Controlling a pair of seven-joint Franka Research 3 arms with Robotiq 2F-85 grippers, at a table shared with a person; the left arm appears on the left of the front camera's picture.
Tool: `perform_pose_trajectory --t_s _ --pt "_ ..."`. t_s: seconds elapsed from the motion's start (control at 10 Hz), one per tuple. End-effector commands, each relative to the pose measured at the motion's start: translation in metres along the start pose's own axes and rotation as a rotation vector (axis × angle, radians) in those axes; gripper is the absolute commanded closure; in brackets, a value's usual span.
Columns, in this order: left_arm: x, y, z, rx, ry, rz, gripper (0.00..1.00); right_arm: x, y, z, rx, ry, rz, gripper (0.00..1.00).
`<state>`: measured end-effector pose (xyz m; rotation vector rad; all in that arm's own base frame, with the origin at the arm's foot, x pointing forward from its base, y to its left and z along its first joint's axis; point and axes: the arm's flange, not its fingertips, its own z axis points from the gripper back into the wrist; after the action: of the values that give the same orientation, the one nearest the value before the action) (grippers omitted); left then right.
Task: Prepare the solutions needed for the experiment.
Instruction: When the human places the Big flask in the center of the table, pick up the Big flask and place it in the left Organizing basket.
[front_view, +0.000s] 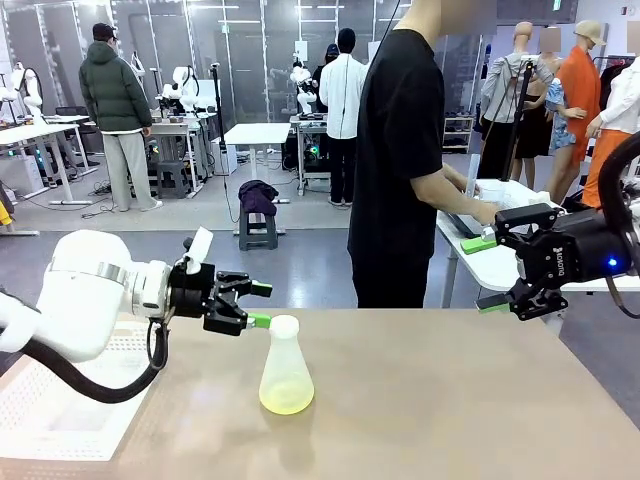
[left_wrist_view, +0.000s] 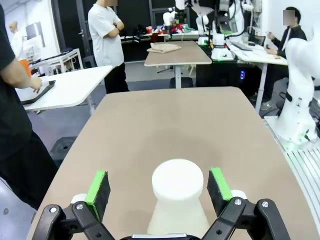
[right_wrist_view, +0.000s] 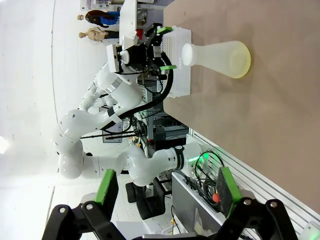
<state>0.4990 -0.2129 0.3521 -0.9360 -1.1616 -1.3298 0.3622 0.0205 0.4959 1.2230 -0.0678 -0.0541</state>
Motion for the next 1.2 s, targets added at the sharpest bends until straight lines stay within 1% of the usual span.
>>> perform_pose_trajectory --t_s 0.0,0.3,0.5,0.7,0.8,1.1 --pt "-0.015 0.003 -0.002 -0.035 -0.002 -0.043 0.00 -0.001 0.001 0.000 0.015 -0.003 0.007 0.00" --pt "-0.036 -0.004 -0.005 -0.085 0.026 -0.040 0.00 -0.001 0.001 0.000 0.015 -0.003 0.007 0.00" --pt "-0.053 -0.002 -0.015 -0.123 0.004 -0.012 0.00 -0.001 0.001 0.000 0.015 -0.003 0.007 0.00" --pt "-0.060 -0.002 -0.019 -0.127 -0.049 -0.014 0.00 -0.001 0.001 0.000 0.015 -0.003 0.007 0.00" --pt "-0.062 -0.004 -0.019 -0.126 -0.048 -0.021 0.00 -0.001 0.001 0.000 0.015 -0.003 0.007 0.00" --pt "-0.073 -0.003 -0.019 -0.152 -0.115 0.018 0.00 -0.001 0.001 0.000 0.015 -0.003 0.007 0.00"
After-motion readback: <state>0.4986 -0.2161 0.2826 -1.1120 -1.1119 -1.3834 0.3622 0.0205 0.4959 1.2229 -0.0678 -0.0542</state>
